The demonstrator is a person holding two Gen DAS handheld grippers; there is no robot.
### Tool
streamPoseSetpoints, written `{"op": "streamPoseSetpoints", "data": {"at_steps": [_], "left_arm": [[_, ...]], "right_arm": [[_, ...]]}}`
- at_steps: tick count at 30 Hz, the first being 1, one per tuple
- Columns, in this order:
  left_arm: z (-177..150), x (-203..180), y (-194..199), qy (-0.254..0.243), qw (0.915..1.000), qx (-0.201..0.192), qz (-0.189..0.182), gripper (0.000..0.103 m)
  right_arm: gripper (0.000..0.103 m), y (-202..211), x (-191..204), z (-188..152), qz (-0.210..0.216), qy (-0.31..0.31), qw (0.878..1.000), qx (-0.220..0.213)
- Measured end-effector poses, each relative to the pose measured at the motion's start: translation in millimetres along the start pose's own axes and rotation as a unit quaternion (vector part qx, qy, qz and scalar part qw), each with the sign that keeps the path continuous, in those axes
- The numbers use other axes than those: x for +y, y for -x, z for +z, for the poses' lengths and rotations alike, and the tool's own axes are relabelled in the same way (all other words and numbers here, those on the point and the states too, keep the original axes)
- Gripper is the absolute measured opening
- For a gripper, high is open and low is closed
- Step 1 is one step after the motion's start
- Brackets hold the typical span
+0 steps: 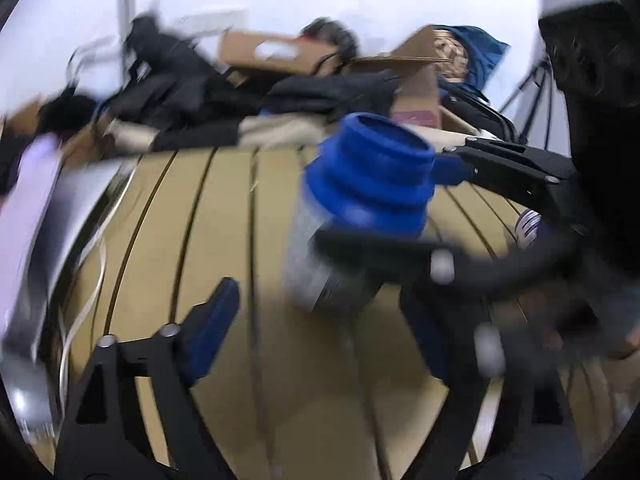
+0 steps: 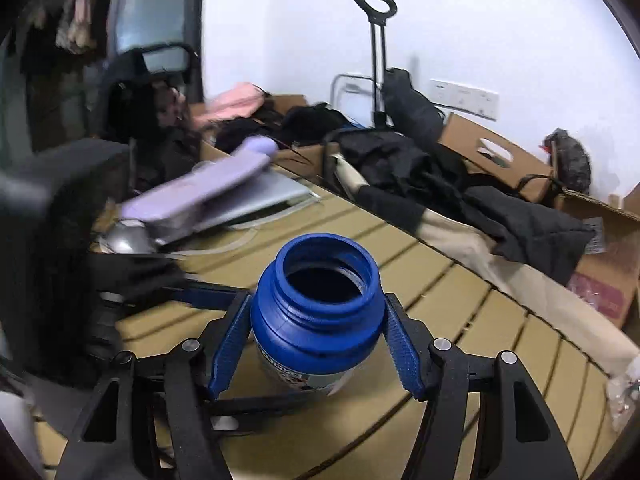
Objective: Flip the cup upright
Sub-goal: 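Set the jar upright on the table and open both grippers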
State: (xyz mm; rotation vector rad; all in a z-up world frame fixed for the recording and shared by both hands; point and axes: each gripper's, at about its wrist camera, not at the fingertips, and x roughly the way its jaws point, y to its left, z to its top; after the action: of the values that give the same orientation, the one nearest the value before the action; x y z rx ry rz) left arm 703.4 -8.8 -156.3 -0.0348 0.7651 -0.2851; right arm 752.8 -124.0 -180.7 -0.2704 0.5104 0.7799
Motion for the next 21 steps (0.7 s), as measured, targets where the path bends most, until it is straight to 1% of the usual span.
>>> {"op": "streamPoseSetpoints", "data": {"at_steps": [2,3,4,5,6,7,8,11,12,13,14,15,16,17,19,20,21], "left_arm": [[-11.5,16.5,11.9,0.032,0.9994,0.01,0.008,0.086],[-17.9,26.0,19.9,0.053,0.9984,0.011,0.015,0.086],[-22.1,32.7,26.6,0.069,0.9973,0.011,0.024,0.087],[-26.7,38.2,33.3,0.083,0.996,0.011,0.031,0.087],[-31.1,43.4,40.0,0.092,0.995,0.013,0.037,0.088],[-33.7,46.5,46.5,0.096,0.9942,0.013,0.046,0.088],[-36.3,48.9,52.9,0.1,0.9935,0.012,0.053,0.088],[-36.8,51.1,75.1,0.101,0.992,0.005,0.076,0.088],[-34.6,49.2,84.7,0.098,0.9918,0.001,0.083,0.088],[-32.0,48.2,93.7,0.094,0.9916,-0.002,0.09,0.092],[-28.7,46.2,104.3,0.088,0.9916,-0.006,0.094,0.094],[-23.5,41.7,121.8,0.08,0.9921,-0.021,0.094,0.096],[-20.0,39.3,132.1,0.076,0.9922,-0.032,0.094,0.101],[-17.9,35.5,145.5,0.069,0.9917,-0.047,0.098,0.103],[-15.3,25.1,172.3,0.062,0.9888,-0.076,0.112,0.103],[-15.6,19.8,184.0,0.06,0.9878,-0.087,0.114,0.103],[-18.3,12.5,197.1,0.058,0.9869,-0.097,0.115,0.103]], "right_arm": [[0.069,-15.0,-2.2,-4.1,-0.034,0.003,0.999,0.01],[0.07,-20.5,-2.9,-5.3,-0.04,0.003,0.999,0.015],[0.07,-29.5,-3.0,-7.4,-0.051,0.001,0.998,0.031],[0.072,-35.2,-2.9,-8.0,-0.056,0.001,0.997,0.045],[0.081,-40.6,-0.9,-9.9,-0.061,0.003,0.996,0.064],[0.082,-42.5,1.4,-11.6,-0.068,0.005,0.995,0.077],[0.082,-39.0,3.5,-12.7,-0.073,0.004,0.994,0.078],[0.083,-1.8,5.6,-13.4,-0.066,-0.022,0.996,0.058],[0.083,15.7,4.7,-13.2,-0.074,-0.034,0.995,0.055],[0.083,37.8,3.6,-14.3,-0.082,-0.05,0.994,0.05],[0.083,58.0,2.6,-16.4,-0.087,-0.063,0.993,0.046],[0.083,80.6,1.9,-19.9,-0.096,-0.077,0.991,0.045],[0.083,105.6,1.1,-25.2,-0.113,-0.09,0.989,0.044],[0.083,126.8,-0.1,-30.7,-0.129,-0.102,0.986,0.043],[0.083,173.6,-3.2,-46.7,-0.164,-0.123,0.978,0.041],[0.083,191.9,-4.2,-54.3,-0.187,-0.128,0.973,0.047],[0.083,211.9,-2.6,-64.2,-0.219,-0.136,0.965,0.056]]}}
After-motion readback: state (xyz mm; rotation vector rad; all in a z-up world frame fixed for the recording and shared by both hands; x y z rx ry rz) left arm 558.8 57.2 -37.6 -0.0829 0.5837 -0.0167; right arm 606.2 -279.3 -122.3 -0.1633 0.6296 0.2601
